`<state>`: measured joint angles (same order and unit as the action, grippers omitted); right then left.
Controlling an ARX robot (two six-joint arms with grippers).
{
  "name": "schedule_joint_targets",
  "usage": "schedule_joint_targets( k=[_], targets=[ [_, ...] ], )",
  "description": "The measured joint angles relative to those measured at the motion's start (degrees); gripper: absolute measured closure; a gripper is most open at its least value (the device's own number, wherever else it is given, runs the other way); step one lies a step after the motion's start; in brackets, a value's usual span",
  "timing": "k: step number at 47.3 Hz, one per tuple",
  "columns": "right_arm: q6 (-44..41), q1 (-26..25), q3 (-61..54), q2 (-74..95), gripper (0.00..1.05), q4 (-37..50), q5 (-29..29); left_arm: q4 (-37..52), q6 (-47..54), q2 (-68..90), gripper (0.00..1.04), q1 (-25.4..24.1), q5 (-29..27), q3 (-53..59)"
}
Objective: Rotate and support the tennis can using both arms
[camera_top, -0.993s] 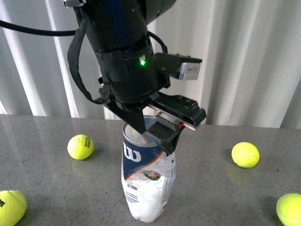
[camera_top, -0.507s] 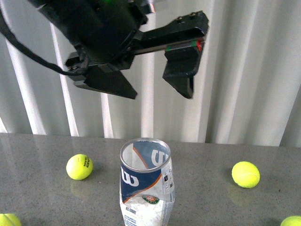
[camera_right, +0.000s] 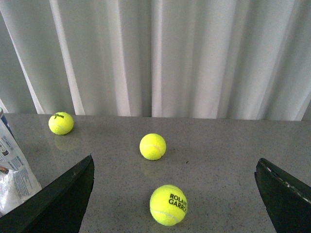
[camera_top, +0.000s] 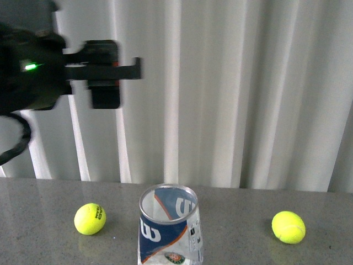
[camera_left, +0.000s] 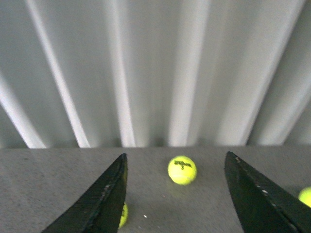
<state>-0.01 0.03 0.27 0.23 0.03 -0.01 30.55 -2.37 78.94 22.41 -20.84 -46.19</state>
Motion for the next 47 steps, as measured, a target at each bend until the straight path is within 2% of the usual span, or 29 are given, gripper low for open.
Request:
schedule_joint_targets(
  k=[4,15,30,39,42,47],
  targets=[
    [0.0,0.0,0.0,0.0,0.07,0.0,-0.1,7.6,1.0,-5.7,0.64,-3.5,2.0,9.6],
    [0.0,0.0,0.0,0.0,0.07,0.0,-0.1,10.9,1.5,-13.6,1.02,-8.4,7.7,23.1],
    [0.0,0.0,0.0,0.0,0.07,0.0,-0.1,11.3,1.9,-25.2,1.01,-14.4,13.0,34.6],
    [0.0,0.0,0.0,0.0,0.07,0.0,-0.1,8.2,1.9,-32.9,1.01,-17.0,15.5,39.3],
    [0.0,0.0,0.0,0.0,0.07,0.0,-0.1,6.3,1.9,-36.0,1.01,-20.3,19.9,40.7],
    [0.0,0.0,0.0,0.0,0.07,0.0,-0.1,3.8,1.9,-40.0,1.01,-22.1,20.6,42.1]
  ],
)
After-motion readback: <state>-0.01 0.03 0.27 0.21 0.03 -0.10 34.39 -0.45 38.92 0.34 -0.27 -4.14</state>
